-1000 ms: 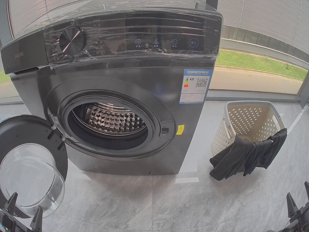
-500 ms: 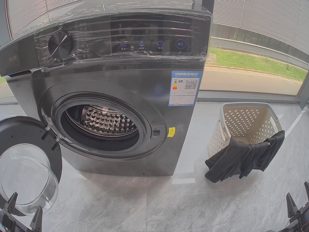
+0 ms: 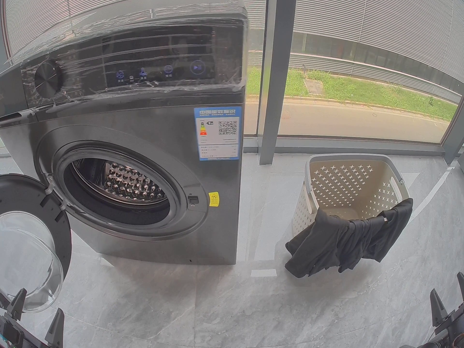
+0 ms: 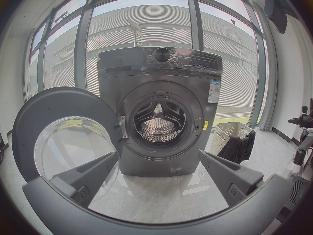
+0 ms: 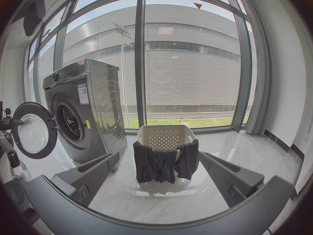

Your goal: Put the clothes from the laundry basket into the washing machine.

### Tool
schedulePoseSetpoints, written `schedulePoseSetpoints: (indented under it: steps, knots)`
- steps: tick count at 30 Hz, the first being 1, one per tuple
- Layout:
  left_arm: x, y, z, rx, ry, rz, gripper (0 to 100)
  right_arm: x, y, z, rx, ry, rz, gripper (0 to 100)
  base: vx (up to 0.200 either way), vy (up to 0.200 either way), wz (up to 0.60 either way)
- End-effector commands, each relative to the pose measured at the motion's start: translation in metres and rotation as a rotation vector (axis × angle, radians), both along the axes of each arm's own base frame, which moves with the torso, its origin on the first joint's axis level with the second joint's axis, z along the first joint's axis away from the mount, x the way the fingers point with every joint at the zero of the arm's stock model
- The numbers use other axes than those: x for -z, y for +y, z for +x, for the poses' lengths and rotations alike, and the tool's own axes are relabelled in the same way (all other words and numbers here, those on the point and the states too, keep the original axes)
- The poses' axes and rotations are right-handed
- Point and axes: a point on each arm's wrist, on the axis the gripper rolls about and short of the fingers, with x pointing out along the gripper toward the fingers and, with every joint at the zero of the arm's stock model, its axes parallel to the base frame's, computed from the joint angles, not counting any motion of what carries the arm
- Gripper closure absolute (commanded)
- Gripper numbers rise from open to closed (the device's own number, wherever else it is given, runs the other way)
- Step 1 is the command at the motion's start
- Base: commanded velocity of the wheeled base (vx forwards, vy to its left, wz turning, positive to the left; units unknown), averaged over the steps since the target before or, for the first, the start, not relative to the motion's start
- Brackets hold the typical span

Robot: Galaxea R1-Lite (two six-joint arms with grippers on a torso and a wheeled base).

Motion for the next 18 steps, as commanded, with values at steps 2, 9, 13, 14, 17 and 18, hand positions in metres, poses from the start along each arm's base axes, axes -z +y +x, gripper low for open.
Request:
schedulePoseSetpoints:
  steps: [2,9,13,14,17,18]
  knots:
    - [0.0053,0.0000,-0.0001,0.000,-0.001,-0.002,0,0.0051,0.0000,0.0008,0.000,0.011,0.000,0,0.000,0.000,0.00]
    - [0.0053,0.0000,-0.0001,0.000,-0.001,-0.002,0,0.0051,0.0000,0.0008,0.000,0.011,0.000,0,0.000,0.000,0.00]
    - [0.0053,0.0000,-0.0001,0.000,-0.001,-0.002,0,0.0051,0.0000,0.0008,0.000,0.011,0.000,0,0.000,-0.100,0.00]
    - [0.0053,0.0000,-0.0001,0.000,-0.001,-0.002,0,0.0051,0.0000,0.0008,0.000,0.011,0.000,0,0.000,-0.200,0.00]
    - [0.0053,0.0000,-0.0001,0.000,-0.001,-0.002,0,0.0051,0.0000,0.0008,0.000,0.011,0.000,0,0.000,-0.200,0.00]
    - [0.0053,0.0000,-0.0001,0.000,-0.001,-0.002,0,0.0051,0.0000,0.0008,0.000,0.011,0.000,0,0.000,-0.200,0.00]
